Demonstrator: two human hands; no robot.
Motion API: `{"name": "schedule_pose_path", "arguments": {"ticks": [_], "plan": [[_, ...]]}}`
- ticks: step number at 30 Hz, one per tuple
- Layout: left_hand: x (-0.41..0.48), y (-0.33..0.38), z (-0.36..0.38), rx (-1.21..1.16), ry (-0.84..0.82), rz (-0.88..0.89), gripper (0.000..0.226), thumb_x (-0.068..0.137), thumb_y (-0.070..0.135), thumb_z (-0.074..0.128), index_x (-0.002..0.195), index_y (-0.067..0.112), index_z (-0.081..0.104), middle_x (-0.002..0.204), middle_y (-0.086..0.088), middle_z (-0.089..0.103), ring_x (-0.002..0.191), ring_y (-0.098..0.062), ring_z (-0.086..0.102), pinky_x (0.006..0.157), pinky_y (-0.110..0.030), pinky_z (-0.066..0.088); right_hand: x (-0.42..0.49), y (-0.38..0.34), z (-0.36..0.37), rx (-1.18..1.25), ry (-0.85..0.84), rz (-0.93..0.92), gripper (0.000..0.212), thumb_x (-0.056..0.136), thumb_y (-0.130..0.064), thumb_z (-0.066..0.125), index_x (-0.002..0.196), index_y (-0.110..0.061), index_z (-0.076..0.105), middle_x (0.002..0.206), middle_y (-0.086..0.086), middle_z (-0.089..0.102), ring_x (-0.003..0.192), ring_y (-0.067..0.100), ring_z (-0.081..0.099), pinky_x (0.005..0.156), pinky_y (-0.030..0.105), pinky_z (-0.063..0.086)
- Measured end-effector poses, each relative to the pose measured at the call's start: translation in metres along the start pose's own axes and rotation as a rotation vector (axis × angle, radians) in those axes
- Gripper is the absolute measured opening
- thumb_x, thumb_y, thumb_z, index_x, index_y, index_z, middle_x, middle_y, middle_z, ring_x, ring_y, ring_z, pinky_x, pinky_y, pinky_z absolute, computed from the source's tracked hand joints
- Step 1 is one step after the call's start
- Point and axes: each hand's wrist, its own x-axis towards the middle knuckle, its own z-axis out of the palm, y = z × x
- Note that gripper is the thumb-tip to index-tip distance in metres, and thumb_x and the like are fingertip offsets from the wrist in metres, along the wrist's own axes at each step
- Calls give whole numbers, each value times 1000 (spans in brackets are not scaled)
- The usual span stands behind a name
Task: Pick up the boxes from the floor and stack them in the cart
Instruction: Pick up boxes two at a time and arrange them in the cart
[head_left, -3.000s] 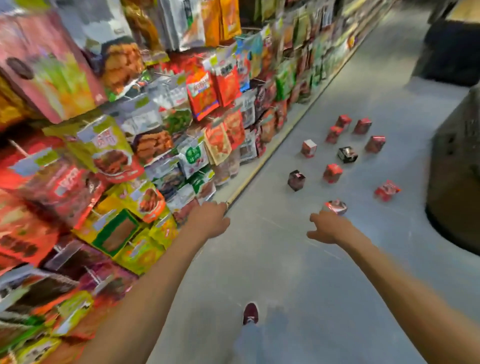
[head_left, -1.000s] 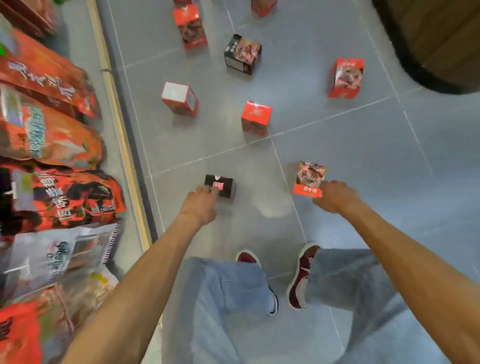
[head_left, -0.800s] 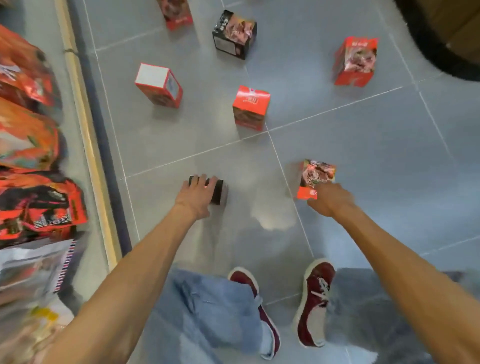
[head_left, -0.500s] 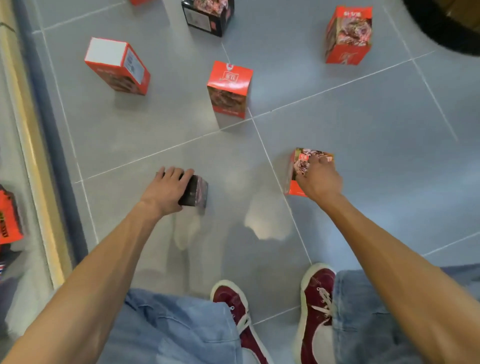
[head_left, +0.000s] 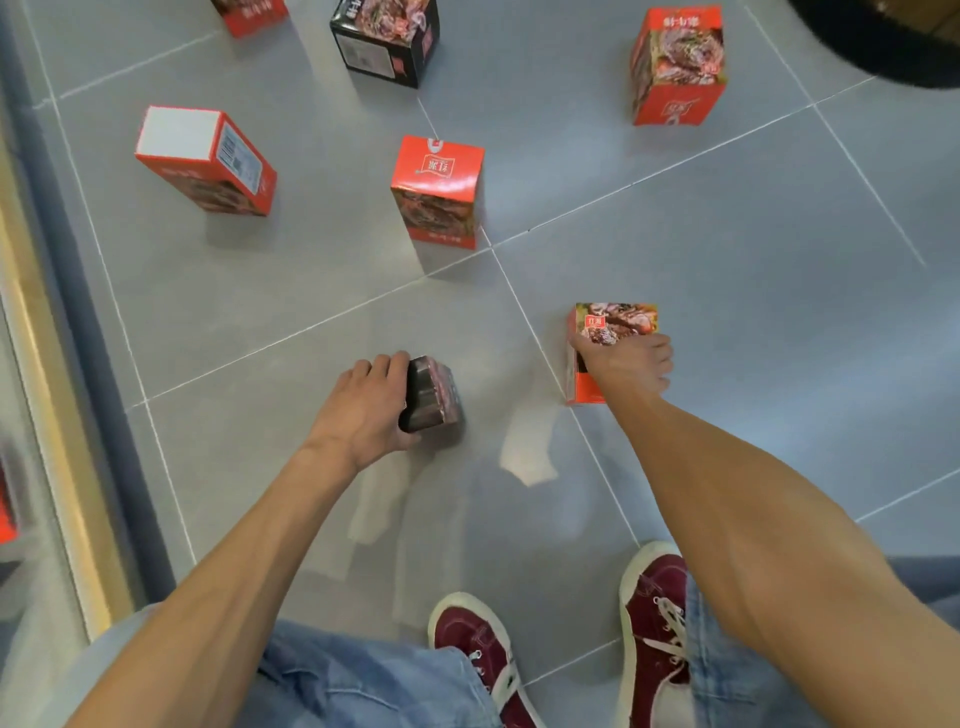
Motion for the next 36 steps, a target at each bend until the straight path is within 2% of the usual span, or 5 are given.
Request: {"name": "schedule_pose_path", "arguments": {"ticks": [8,15,22,29,36], "plan": [[7,20,-9,4,23,-14,82,68,52,75,129,12,40,114,-7,54,102,-30,51,84,-36,40,-2,2,0,-129,-30,-131,136,56,-68,77,151,1,8,150,14,27,135,32,33,107,45,31],[-3,28,-44,-23,41,-66,73,65,58,72,116,13,45,109,-7,56,96,-31,53,79,-38,42,-12,3,-39,-89,-39,-178,121,57,-72,74,140,1,26,136,14,40,125,34,42,100,44,38],[-64,66,-158,-57,74,-79,80,65,72,67,115,13,46,108,-7,58,95,-30,55,77,-38,43,-75,5,-201,-258,-47,-319,127,55,-76,75,143,0,24,138,18,39,127,37,42,101,49,39],[-143,99,-324,-51,147,-38,85,64,78,63,117,14,47,109,-7,60,98,-31,58,80,-40,44,-178,8,-358,-226,-141,-314,124,56,-75,76,142,-1,26,137,19,40,128,38,42,104,48,39],[-228,140,-483,-59,258,-112,90,62,78,67,120,12,48,108,-8,56,97,-32,55,78,-41,44,-280,-7,-540,-201,-101,-499,122,55,-76,74,145,-8,26,141,14,39,131,33,41,105,47,38]]}}
